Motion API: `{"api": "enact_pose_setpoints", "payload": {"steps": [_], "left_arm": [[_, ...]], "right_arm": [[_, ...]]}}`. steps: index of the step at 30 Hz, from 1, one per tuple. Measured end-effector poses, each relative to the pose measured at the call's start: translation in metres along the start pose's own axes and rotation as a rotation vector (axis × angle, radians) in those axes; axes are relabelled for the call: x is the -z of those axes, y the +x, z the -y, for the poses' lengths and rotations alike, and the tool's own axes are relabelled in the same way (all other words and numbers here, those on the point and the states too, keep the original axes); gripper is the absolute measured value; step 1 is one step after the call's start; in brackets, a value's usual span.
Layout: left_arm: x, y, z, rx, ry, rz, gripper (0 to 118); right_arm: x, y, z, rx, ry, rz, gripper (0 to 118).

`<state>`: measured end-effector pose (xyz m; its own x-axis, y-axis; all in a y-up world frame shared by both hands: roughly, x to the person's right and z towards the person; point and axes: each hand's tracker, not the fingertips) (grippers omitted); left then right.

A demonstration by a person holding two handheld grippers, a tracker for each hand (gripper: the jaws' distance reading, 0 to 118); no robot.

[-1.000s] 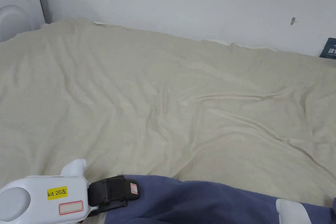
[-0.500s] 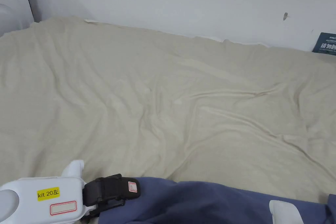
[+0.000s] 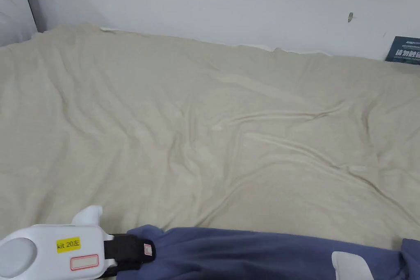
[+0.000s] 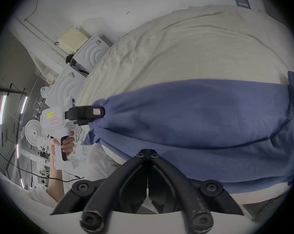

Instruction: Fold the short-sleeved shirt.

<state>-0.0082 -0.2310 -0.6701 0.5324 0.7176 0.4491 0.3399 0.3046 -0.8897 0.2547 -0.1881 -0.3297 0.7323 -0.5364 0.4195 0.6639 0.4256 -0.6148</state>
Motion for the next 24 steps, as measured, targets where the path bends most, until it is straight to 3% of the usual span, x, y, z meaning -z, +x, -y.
{"api": "enact_pose_setpoints", "payload": {"steps": [1,8,12,15,20,24], "left_arm": [[-0.006,-0.006,-0.003,-0.053,0.023,0.06,12],[-0.023,0.051,0.006,0.091,0.066,-0.133,12],[-0.042,0.086,0.004,0.071,0.104,-0.051,12],[-0.046,0.13,0.006,0.141,0.138,-0.069,12],[-0.015,0.206,0.025,0.26,0.048,-0.03,12],[0.046,0.257,0.043,0.317,-0.074,0.027,12]], "right_arm": [[-0.002,0.002,0.001,0.005,0.004,0.003,0],[-0.026,0.02,0.003,0.034,0.063,-0.003,0],[-0.044,0.035,0.005,0.054,0.102,-0.019,0],[-0.056,0.051,0.005,0.075,0.134,-0.024,0],[-0.083,0.075,0.007,0.102,0.196,-0.029,0],[-0.107,0.097,0.012,0.119,0.25,-0.014,0]]}}
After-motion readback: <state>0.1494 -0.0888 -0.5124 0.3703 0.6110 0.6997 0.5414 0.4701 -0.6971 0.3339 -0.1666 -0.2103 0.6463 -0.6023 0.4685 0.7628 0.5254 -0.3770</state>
